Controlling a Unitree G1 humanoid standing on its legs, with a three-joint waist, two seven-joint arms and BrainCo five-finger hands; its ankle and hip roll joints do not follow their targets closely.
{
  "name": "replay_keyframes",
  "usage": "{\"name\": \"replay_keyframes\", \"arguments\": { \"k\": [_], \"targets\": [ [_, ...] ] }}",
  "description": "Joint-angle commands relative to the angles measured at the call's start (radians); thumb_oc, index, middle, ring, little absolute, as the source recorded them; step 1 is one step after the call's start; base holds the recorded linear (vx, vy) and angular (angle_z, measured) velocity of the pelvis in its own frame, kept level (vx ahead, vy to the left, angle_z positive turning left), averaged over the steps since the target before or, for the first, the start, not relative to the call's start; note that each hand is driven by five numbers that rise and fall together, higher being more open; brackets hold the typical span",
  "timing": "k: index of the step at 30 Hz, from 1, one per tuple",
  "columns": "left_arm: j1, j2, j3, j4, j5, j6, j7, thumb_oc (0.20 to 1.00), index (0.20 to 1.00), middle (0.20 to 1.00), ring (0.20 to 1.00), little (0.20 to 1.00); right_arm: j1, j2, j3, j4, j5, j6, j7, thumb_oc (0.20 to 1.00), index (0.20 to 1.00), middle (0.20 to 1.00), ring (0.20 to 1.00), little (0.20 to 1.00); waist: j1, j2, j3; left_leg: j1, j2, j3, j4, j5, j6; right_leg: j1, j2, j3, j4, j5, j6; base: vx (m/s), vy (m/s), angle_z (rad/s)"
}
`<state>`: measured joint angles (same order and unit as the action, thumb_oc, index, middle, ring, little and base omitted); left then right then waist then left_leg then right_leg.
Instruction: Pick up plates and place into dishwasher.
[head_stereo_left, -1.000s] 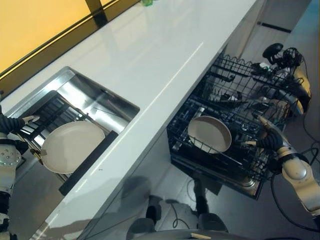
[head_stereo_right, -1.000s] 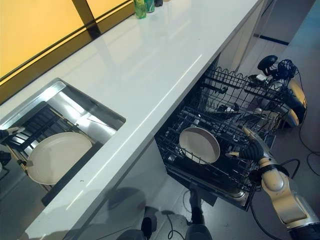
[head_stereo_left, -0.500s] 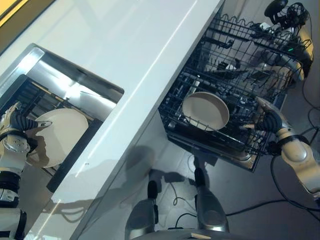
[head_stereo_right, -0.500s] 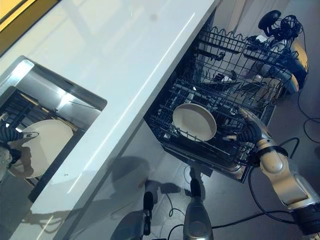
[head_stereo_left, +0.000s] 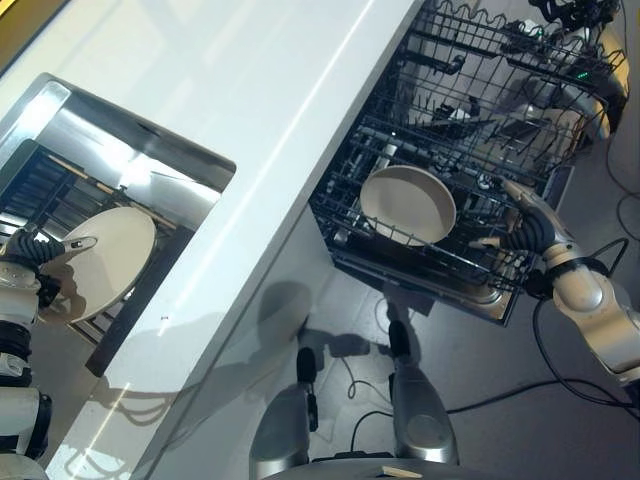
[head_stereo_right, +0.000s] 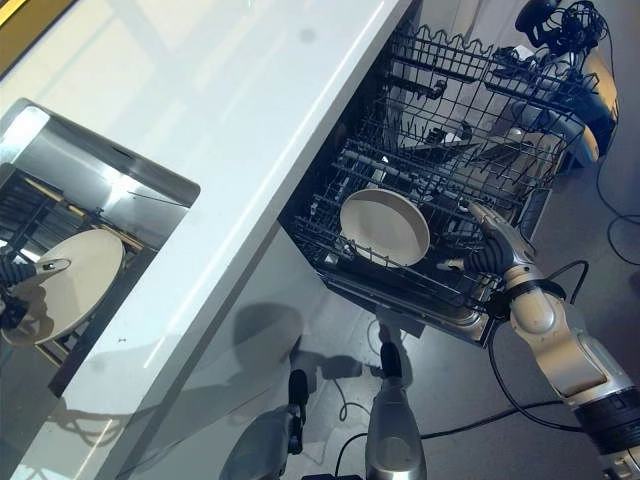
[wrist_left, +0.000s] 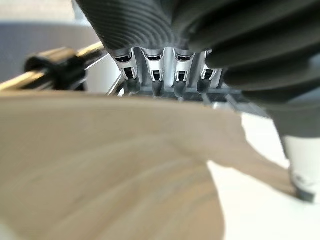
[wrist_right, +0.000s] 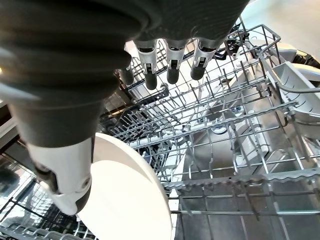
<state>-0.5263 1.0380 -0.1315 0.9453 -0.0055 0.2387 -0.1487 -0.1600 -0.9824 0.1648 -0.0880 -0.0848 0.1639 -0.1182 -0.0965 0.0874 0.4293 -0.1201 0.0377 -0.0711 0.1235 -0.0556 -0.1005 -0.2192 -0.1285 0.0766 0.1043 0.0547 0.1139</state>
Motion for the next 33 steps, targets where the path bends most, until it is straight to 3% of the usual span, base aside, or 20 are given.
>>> {"name": "replay_keyframes", "arguments": {
  "k": [1,9,12,19,24,31,32,33],
  "targets": [
    [0.101,-0.026,-0.053,0.033,-0.083,0.009,-0.188,1.000,1.000,1.000,1.000,1.000,-0.043,-0.047,-0.016,-0.075,0.014,-0.003,-0.017,1.000,1.000,1.000,1.000,1.000,0.007,-0.043,-0.064,-0.090,0.000,-0.002,0.053,0.028,-0.006,-0.045,-0.068,0.028,0.137,-0.088,0.081,0.00,0.000,0.00],
    [0.192,-0.045,-0.020,-0.143,-0.334,0.021,-0.483,1.000,1.000,1.000,1.000,1.000,0.041,-0.049,-0.081,-0.074,0.001,-0.046,0.004,1.000,1.000,1.000,1.000,1.000,0.012,-0.008,-0.083,-0.054,-0.003,0.005,0.030,0.029,-0.005,-0.012,-0.080,0.014,0.121,-0.090,0.087,0.03,0.010,0.01],
    [0.214,-0.048,-0.019,-0.178,-0.379,0.028,-0.538,1.000,1.000,1.000,1.000,1.000,0.061,-0.047,-0.090,-0.064,-0.003,-0.063,0.008,1.000,1.000,1.000,1.000,1.000,0.015,0.002,-0.094,-0.036,-0.004,0.006,0.022,0.029,-0.004,0.006,-0.084,0.006,0.115,-0.092,0.089,0.06,-0.017,0.06],
    [0.236,-0.041,-0.066,-0.201,-0.341,0.048,-0.745,1.000,1.000,1.000,1.000,1.000,0.083,-0.063,-0.090,-0.064,0.022,-0.068,0.027,1.000,1.000,1.000,1.000,1.000,0.013,0.021,-0.137,0.007,-0.003,0.014,0.002,0.026,-0.011,0.048,-0.091,-0.007,0.102,-0.100,0.092,0.07,-0.021,0.05],
    [0.263,-0.024,-0.128,-0.219,-0.315,0.003,-0.802,1.000,1.000,1.000,1.000,1.000,0.081,-0.085,-0.058,-0.063,0.049,-0.054,0.018,1.000,1.000,1.000,1.000,1.000,0.016,0.034,-0.167,0.039,-0.003,0.016,-0.015,0.024,-0.016,0.079,-0.097,-0.015,0.093,-0.109,0.098,0.08,-0.022,0.06],
    [0.279,0.017,-0.128,-0.310,-0.349,-0.022,-0.803,1.000,1.000,1.000,1.000,1.000,0.126,-0.083,-0.064,-0.064,0.061,-0.051,0.006,1.000,1.000,1.000,1.000,1.000,0.026,0.037,-0.201,0.067,0.002,0.006,-0.032,0.020,-0.019,0.108,-0.095,-0.020,0.083,-0.118,0.104,0.05,-0.038,0.08],
    [0.274,0.024,-0.126,-0.326,-0.351,-0.026,-0.805,0.592,0.592,0.592,0.592,0.592,0.132,-0.079,-0.066,-0.064,0.064,-0.048,0.004,1.000,1.000,1.000,1.000,1.000,0.029,0.035,-0.205,0.071,0.004,0.005,-0.034,0.018,-0.020,0.112,-0.094,-0.022,0.082,-0.120,0.105,0.03,-0.048,0.04],
    [0.274,0.025,-0.126,-0.326,-0.351,-0.026,-0.805,0.592,0.592,0.592,0.592,0.592,0.132,-0.079,-0.066,-0.064,0.064,-0.048,0.004,1.000,1.000,1.000,1.000,1.000,0.029,0.035,-0.204,0.071,0.004,0.005,-0.034,0.018,-0.020,0.112,-0.094,-0.022,0.082,-0.120,0.105,0.03,-0.064,0.05]
  ]
}}
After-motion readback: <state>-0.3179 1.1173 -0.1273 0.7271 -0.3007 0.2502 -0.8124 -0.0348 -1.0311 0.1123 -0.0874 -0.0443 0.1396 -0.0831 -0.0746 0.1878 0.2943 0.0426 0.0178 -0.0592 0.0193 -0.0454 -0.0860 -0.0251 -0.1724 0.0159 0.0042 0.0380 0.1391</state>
